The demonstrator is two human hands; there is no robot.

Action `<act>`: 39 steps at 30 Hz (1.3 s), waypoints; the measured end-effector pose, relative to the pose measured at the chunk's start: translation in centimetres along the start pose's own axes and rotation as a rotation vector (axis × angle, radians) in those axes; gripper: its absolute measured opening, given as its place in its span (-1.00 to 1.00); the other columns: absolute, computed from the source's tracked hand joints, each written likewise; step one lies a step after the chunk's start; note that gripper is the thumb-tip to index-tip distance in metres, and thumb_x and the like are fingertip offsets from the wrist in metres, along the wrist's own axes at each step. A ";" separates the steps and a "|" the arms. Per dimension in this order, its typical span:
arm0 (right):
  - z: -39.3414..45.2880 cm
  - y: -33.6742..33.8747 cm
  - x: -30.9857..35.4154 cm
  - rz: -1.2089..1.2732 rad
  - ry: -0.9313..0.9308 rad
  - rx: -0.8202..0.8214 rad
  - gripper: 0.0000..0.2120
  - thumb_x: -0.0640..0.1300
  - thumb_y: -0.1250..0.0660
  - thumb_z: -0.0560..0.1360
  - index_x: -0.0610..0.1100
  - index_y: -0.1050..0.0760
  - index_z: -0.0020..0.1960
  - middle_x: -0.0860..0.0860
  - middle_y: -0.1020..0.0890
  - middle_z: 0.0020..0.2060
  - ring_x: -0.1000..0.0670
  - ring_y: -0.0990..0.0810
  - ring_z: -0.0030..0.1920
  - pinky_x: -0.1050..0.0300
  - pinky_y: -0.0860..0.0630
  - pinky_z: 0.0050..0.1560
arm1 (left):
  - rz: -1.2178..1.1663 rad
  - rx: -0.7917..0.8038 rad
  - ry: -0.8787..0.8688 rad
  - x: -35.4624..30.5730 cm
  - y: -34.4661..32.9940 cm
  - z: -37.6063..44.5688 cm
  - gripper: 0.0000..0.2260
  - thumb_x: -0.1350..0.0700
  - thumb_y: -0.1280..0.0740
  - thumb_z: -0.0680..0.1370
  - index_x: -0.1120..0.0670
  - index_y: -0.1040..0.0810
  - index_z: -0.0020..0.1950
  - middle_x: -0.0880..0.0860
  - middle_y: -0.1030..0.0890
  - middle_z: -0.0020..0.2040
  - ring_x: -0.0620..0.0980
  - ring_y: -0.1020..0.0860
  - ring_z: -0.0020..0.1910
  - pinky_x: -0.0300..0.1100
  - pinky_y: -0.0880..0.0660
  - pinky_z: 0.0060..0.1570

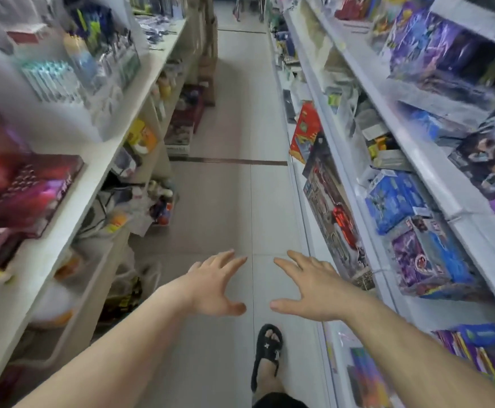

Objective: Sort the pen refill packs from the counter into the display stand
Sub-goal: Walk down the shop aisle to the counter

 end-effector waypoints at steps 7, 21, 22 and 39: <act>12.0 10.4 -8.7 0.028 0.071 0.070 -0.12 0.49 -0.09 0.48 0.14 0.18 0.62 -0.01 0.19 0.62 -0.10 0.13 0.60 -0.07 0.13 0.55 | -0.035 0.000 0.094 -0.1 10.5 13.4 -0.15 -0.28 -0.33 0.50 -0.14 0.10 0.62 -0.03 0.13 0.63 -0.01 0.10 0.60 -0.01 0.08 0.53; 37.8 30.0 -15.9 -0.082 0.058 0.087 -0.16 0.45 -0.11 0.50 0.13 0.12 0.62 -0.02 0.11 0.62 -0.11 0.09 0.60 -0.09 0.12 0.54 | -0.091 -0.016 0.110 9.5 27.9 38.0 -0.15 -0.28 -0.35 0.49 -0.12 0.07 0.62 -0.01 0.04 0.63 0.04 -0.02 0.59 0.01 -0.01 0.53; 39.7 31.6 -16.2 -0.092 0.042 0.088 -0.16 0.44 -0.12 0.50 0.12 0.11 0.62 -0.02 0.10 0.62 -0.10 0.09 0.60 -0.09 0.12 0.54 | -0.087 -0.019 0.090 10.6 29.5 40.2 -0.15 -0.27 -0.35 0.49 -0.11 0.06 0.62 -0.01 0.03 0.62 0.04 -0.03 0.59 0.01 -0.02 0.53; 72.7 54.7 -21.6 -0.081 0.151 0.033 -0.20 0.39 -0.19 0.50 0.09 -0.02 0.60 -0.01 -0.09 0.59 -0.08 -0.06 0.56 -0.03 -0.01 0.52 | -0.113 -0.096 0.156 24.5 52.7 68.3 -0.18 -0.25 -0.37 0.46 -0.14 -0.02 0.59 -0.05 -0.11 0.58 0.04 -0.14 0.54 0.05 -0.11 0.50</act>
Point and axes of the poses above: each hand's wrist, its own z-axis towards the middle knuckle, its own y-axis out of the back of the hand, x = y × z, the point moved 3 cm from there along z, towards the middle knuckle
